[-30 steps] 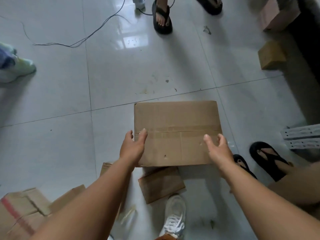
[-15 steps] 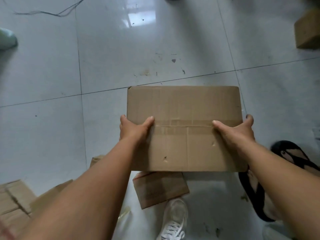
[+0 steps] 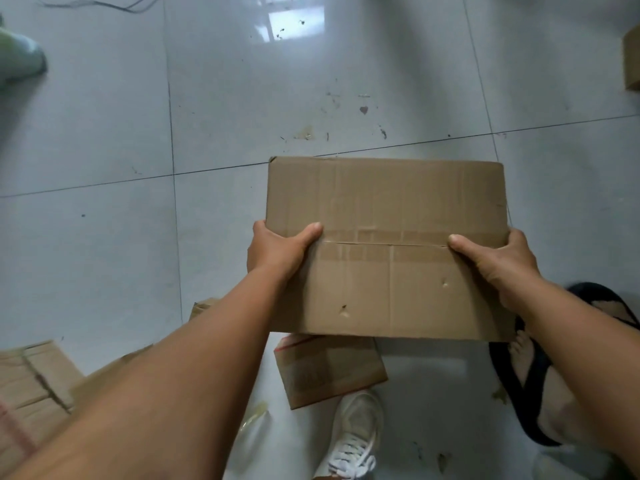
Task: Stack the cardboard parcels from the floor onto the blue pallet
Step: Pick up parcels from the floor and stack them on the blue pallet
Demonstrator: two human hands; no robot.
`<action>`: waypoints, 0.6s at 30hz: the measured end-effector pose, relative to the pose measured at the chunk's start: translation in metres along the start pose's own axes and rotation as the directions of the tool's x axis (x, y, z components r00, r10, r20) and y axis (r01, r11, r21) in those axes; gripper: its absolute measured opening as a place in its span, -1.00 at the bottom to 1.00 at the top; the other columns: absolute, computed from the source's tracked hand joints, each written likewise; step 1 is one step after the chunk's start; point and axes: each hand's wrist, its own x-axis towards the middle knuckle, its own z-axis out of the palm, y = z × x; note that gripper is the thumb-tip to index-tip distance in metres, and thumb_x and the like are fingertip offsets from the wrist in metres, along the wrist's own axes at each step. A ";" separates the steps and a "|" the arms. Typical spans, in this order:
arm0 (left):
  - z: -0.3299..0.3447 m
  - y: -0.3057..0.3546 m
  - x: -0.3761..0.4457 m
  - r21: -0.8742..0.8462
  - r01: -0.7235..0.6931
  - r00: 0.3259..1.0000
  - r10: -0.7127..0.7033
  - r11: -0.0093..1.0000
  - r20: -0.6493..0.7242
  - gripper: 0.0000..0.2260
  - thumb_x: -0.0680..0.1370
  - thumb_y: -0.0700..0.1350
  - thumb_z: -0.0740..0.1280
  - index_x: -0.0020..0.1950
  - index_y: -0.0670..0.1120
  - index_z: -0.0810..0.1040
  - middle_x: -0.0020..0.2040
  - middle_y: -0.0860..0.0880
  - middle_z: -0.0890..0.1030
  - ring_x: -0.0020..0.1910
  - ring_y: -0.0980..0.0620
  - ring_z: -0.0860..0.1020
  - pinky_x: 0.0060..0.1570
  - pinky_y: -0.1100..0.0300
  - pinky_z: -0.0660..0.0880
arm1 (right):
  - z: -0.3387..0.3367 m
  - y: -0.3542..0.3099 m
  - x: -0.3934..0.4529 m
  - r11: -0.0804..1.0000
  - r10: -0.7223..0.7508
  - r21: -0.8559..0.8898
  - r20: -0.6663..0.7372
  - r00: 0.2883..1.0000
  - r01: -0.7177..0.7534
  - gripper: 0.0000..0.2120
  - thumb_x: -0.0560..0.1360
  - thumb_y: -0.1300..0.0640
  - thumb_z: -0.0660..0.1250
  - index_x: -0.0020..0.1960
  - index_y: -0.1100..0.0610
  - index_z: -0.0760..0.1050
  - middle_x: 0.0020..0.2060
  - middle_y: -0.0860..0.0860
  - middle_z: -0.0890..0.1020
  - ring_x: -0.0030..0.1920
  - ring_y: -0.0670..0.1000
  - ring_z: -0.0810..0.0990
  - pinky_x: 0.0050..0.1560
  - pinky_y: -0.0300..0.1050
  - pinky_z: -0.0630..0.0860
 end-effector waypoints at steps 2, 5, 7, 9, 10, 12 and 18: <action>-0.006 0.005 -0.002 -0.004 -0.018 1.000 0.018 1.000 -0.008 -0.29 0.27 0.26 0.51 0.27 -0.02 0.36 0.19 -0.02 0.55 0.15 -0.10 0.53 0.18 0.04 0.46 | -0.001 -0.004 -0.005 0.999 -0.026 0.023 -0.012 1.000 0.027 -0.09 0.28 -0.20 0.52 0.47 0.04 0.17 0.37 0.09 0.41 0.31 0.19 0.42 0.25 0.10 0.37; -0.023 0.015 -0.005 -0.008 -0.057 0.998 0.057 0.998 -0.022 -0.32 0.28 0.26 0.51 0.25 -0.01 0.36 0.14 0.00 0.54 0.11 -0.09 0.52 0.17 0.05 0.46 | -0.004 -0.014 -0.018 0.997 -0.058 0.058 -0.024 0.998 0.059 -0.09 0.27 -0.21 0.52 0.47 0.02 0.17 0.36 0.06 0.42 0.30 0.17 0.43 0.25 0.06 0.37; -0.037 0.022 -0.010 -0.006 -0.086 0.996 0.086 0.996 -0.024 -0.32 0.28 0.27 0.50 0.24 -0.01 0.35 0.08 0.01 0.51 0.06 -0.08 0.51 0.16 0.03 0.47 | -0.007 -0.022 -0.029 0.995 -0.067 0.067 -0.029 0.997 0.069 -0.08 0.26 -0.23 0.51 0.47 0.01 0.16 0.36 0.06 0.42 0.30 0.17 0.43 0.26 0.08 0.37; -0.053 0.027 -0.016 0.002 -0.108 0.994 0.108 0.994 -0.027 -0.34 0.28 0.27 0.50 0.22 0.00 0.34 0.04 0.03 0.48 0.03 -0.07 0.49 0.17 0.00 0.48 | -0.012 -0.030 -0.044 0.994 -0.072 0.079 -0.029 0.997 0.074 -0.09 0.27 -0.24 0.51 0.46 0.00 0.17 0.35 0.05 0.43 0.29 0.17 0.43 0.26 0.08 0.37; -0.061 0.030 -0.021 0.005 -0.114 0.993 0.114 0.993 -0.030 -0.34 0.28 0.27 0.50 0.23 0.00 0.34 0.03 0.03 0.47 0.04 -0.07 0.49 0.17 -0.01 0.47 | -0.015 -0.034 -0.053 0.993 -0.078 0.087 -0.026 0.997 0.080 -0.10 0.27 -0.24 0.50 0.46 0.00 0.17 0.35 0.05 0.43 0.29 0.17 0.43 0.26 0.07 0.37; -0.078 0.035 -0.030 0.001 -0.118 0.992 0.118 0.993 -0.038 -0.33 0.29 0.26 0.50 0.25 -0.01 0.35 0.03 0.03 0.47 0.05 -0.08 0.49 0.18 0.00 0.47 | -0.020 -0.042 -0.072 0.991 -0.089 0.095 -0.016 0.996 0.090 -0.11 0.30 -0.22 0.50 0.47 0.01 0.15 0.37 0.05 0.41 0.31 0.17 0.42 0.25 0.06 0.36; -0.139 0.040 -0.071 0.004 -0.140 0.989 0.140 0.990 -0.047 -0.40 0.29 0.26 0.49 0.13 0.02 0.30 -0.08 0.06 0.45 -0.05 -0.05 0.47 0.08 0.05 0.48 | -0.037 -0.060 -0.146 0.986 -0.114 0.116 -0.055 0.992 0.119 -0.19 0.32 -0.18 0.49 0.42 0.02 0.21 0.33 0.04 0.44 0.28 0.15 0.43 0.17 -0.03 0.34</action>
